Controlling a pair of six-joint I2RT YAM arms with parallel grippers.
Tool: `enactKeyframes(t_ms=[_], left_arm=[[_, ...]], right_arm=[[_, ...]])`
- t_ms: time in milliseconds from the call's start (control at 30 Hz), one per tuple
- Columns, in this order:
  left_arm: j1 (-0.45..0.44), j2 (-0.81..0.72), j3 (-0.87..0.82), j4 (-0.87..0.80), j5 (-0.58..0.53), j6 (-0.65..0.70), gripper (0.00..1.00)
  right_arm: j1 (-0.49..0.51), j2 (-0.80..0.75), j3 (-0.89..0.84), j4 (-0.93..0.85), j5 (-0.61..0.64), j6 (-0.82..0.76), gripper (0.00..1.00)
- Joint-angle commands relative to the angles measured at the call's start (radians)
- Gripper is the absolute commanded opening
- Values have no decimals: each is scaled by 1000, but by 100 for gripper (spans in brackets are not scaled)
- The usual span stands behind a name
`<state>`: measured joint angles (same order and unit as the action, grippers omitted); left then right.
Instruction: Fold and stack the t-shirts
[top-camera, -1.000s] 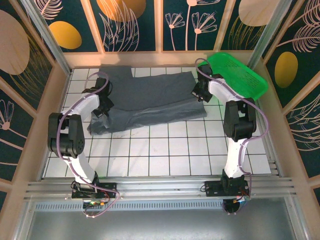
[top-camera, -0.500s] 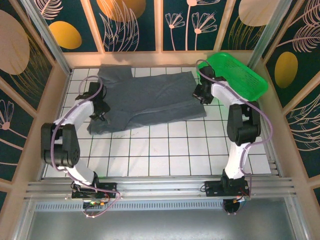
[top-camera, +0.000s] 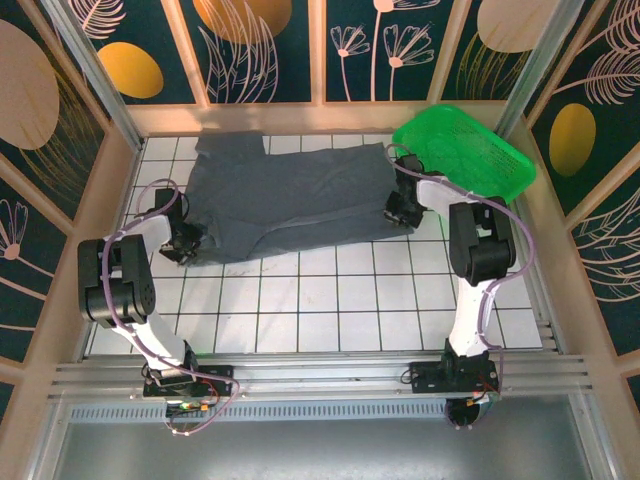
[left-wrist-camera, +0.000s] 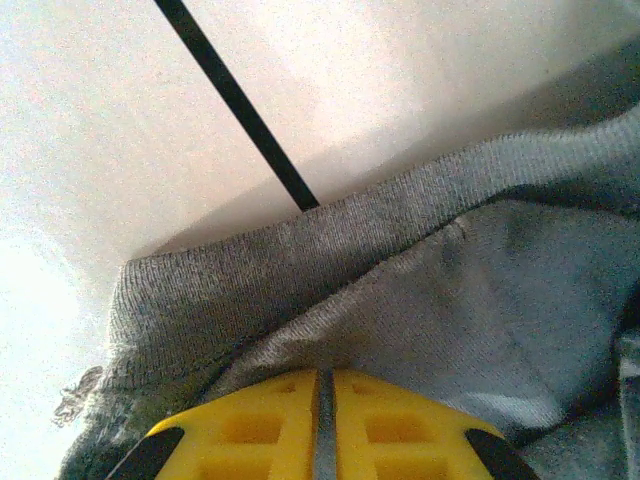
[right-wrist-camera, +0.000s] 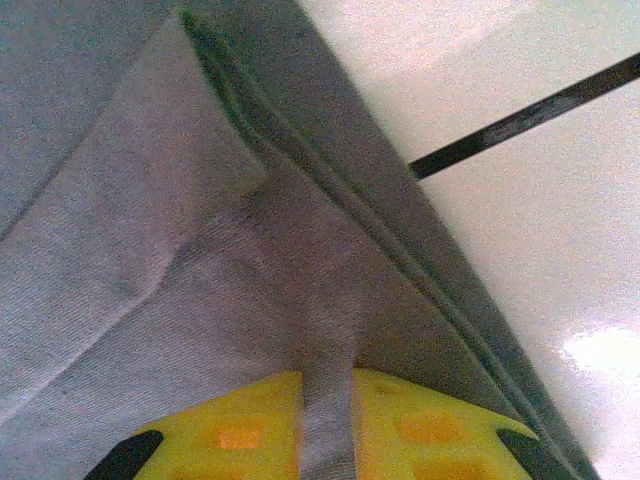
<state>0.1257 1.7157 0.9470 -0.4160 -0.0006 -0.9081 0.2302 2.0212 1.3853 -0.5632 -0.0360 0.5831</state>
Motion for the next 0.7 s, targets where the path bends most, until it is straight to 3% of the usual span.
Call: enactKeyframes(t_ms=[0, 333, 400, 533, 667], left_arm=[[15, 10, -64, -33, -37, -13, 12], [95, -204, -244, -87, -80, 43, 15], [94, -232, -228, -82, -43, 51, 22], [81, -289, -154, -104, 25, 54, 45], [-23, -328, -98, -180, 24, 53, 54]], right_arm=[[-12, -25, -125, -81, 67, 29, 22], [15, -404, -522, -92, 75, 102, 26], [18, -463, -522, -70, 60, 79, 31], [66, -499, -404, -57, 27, -11, 40], [150, -473, -287, -26, -80, -94, 47]])
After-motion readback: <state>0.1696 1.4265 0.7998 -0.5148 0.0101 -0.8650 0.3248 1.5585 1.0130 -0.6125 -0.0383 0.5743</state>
